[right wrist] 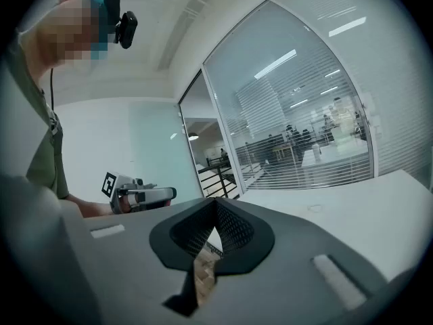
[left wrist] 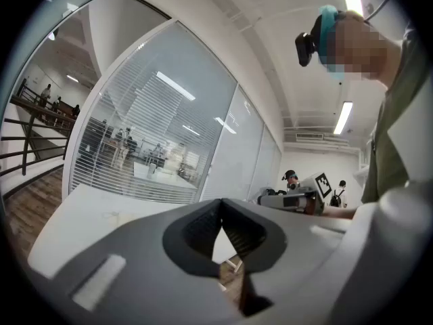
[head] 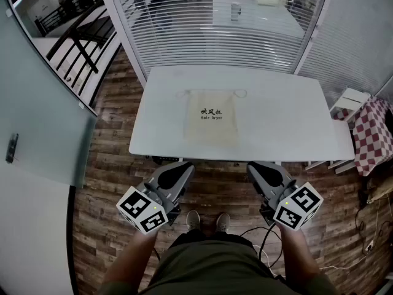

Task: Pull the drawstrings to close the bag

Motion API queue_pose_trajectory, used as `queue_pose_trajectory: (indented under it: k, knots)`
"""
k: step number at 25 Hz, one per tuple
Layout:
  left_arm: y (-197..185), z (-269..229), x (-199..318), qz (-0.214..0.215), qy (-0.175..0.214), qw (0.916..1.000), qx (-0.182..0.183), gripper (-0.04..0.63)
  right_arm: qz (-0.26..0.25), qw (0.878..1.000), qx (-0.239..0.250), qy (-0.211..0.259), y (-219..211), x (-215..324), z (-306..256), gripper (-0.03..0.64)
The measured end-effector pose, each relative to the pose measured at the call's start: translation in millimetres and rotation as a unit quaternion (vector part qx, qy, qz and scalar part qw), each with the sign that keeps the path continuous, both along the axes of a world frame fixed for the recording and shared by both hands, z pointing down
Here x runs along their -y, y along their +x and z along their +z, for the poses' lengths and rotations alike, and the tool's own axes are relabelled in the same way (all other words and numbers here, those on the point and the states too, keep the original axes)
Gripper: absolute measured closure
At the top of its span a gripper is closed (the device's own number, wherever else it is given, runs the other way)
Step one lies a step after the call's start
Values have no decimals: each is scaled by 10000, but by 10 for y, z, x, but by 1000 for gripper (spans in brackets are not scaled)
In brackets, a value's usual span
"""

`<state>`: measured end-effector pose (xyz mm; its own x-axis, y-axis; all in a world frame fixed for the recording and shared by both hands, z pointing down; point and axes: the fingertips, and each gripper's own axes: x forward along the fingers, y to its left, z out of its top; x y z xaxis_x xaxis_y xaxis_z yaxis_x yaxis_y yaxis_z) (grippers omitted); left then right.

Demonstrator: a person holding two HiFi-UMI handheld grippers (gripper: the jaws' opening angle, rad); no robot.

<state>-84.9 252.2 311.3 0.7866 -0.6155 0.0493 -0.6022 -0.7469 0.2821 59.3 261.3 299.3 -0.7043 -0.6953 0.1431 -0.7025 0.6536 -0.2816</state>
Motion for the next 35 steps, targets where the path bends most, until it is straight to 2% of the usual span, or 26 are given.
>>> queue_pose_trajectory:
  k: [11, 22, 35]
  knots:
    - [19, 83, 87, -124, -76, 9999, 27, 589, -111, 9997, 155, -137, 21, 128, 75, 607]
    - [338, 166, 17, -352, -133, 9992, 126, 589, -110, 9991, 170, -382, 497, 137, 269, 607]
    - [505, 221, 32, -529, -181, 9981, 262, 589, -3, 9987, 342, -379, 852, 221, 298, 607]
